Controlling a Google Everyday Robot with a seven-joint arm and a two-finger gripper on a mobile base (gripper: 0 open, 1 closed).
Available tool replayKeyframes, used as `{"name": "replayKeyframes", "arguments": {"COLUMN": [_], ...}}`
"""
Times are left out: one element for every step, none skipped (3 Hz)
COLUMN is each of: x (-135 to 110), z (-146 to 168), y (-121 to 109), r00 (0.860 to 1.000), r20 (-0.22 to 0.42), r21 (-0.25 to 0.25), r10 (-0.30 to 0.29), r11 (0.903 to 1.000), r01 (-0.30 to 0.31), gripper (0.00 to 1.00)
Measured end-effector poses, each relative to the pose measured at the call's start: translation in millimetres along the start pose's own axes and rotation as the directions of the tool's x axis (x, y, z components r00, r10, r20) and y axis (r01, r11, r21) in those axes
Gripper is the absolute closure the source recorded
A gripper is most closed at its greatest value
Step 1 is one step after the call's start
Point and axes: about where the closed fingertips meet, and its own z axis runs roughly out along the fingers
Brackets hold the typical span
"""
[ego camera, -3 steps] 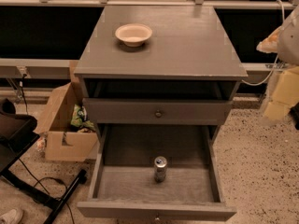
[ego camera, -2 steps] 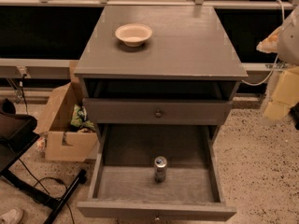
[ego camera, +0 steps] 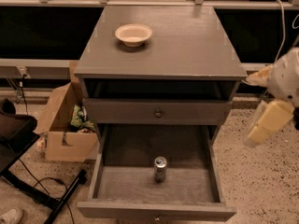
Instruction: Pick redbull can from middle drawer and place on counter
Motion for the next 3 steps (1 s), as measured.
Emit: {"name": "replayKeyframes", "arguments": {"x": [21.1,22.5,21.8], "z": [63.4,115.7,158.0], "y": [8.7,16.6,30.1], "r00": [0.978,0.916,0.844], "r20": [0.2,0.39,0.52], "r21": [-0.05,-0.093,-0.145], "r10": [0.058,0.097,0.13], "r11": [0.9975,0.9935,0.9875], "r01": [-0.049,-0.066,-0.063], "gripper": [0.0,0.0,0.0]}}
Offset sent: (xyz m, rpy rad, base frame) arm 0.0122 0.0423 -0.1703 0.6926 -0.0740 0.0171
